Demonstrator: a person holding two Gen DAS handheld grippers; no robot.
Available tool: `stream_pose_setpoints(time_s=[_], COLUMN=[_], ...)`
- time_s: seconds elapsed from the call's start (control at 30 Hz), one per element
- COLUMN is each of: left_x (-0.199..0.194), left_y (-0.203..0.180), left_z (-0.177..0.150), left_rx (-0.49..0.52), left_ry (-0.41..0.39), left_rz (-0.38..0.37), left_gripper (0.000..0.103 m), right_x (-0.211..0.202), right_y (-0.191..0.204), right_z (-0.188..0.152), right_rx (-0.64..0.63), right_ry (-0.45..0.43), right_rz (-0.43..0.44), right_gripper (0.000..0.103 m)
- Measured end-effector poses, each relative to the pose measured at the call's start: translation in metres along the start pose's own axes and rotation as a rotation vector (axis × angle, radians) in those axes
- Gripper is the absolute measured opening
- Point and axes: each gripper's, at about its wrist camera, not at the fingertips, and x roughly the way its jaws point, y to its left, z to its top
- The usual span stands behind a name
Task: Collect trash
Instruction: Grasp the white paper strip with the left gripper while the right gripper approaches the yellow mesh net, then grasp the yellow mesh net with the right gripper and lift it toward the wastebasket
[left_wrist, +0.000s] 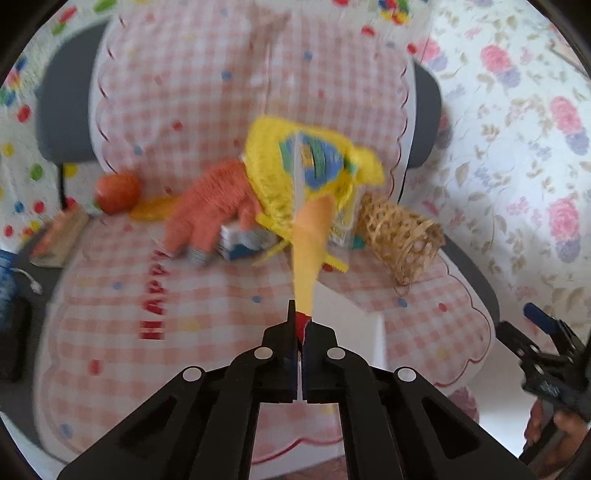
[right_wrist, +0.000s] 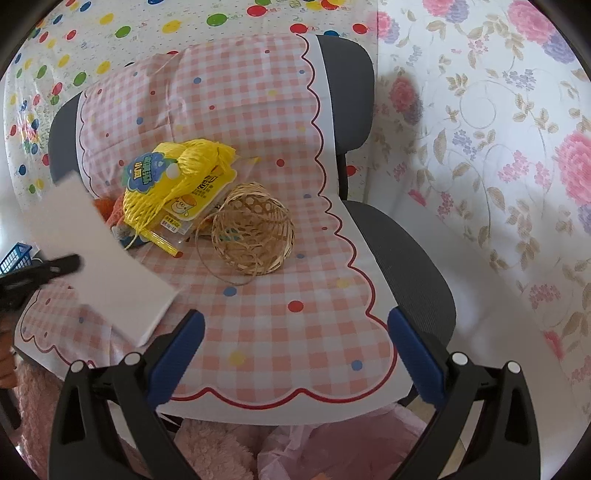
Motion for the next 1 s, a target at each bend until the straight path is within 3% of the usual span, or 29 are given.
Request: stream_pose_setpoints(time_s=[0.1, 0.17, 0.27, 0.43, 0.57, 0.7, 0.83, 1.0], left_x=[-0.029, -0.046, -0.062, -0.079, -0.081, -0.075, -0.063, -0.040], left_y=[0.010, 0.024, 0.042, 0.067, 0.087, 0.109, 0.123, 0.134], left_z=[-0.001, 0.002, 0.005, 0.008, 0.009, 0.014, 0.017, 0.017], left_rx=[-0.001, -0.024, -0.052, -0.088, -0.122, -0.172, -0.194, -0.209], left_ry=[-0.063, -0.093, -0.129, -0.168, -0.178, -0.173, -0.164, -0.130], left_rz=[0.054, 0.080, 0.109, 0.121, 0.122, 0.097, 0.079, 0.070], left_gripper=[0.001, 0.001, 0.001, 0.001, 0.001, 0.001, 0.001, 0.001], right_x=[-0.001, 0.000, 0.000, -0.001, 0.009, 0.031, 0.067, 0.106], right_y=[0.005, 0.011, 0.023, 0.065, 0.099, 0.135, 0.148, 0.143], right_z=[0.002, 0.006, 0.012, 0.033, 0.052, 0.070, 0.086, 0.102], right_rx=[0.005, 0.003, -0.019, -0.088, -0.120, -0.191, -0.142, -0.008], right_ry=[0.002, 0.006, 0.011, -0.021, -0.040, -0.039, -0.010, 0.022], right_rz=[0.004, 0.008, 0.037, 0.119, 0.170, 0.189, 0.223, 0.296], right_gripper=[0.074, 0.050, 0.036, 0.036, 0.054, 0.055, 0.074, 0.081])
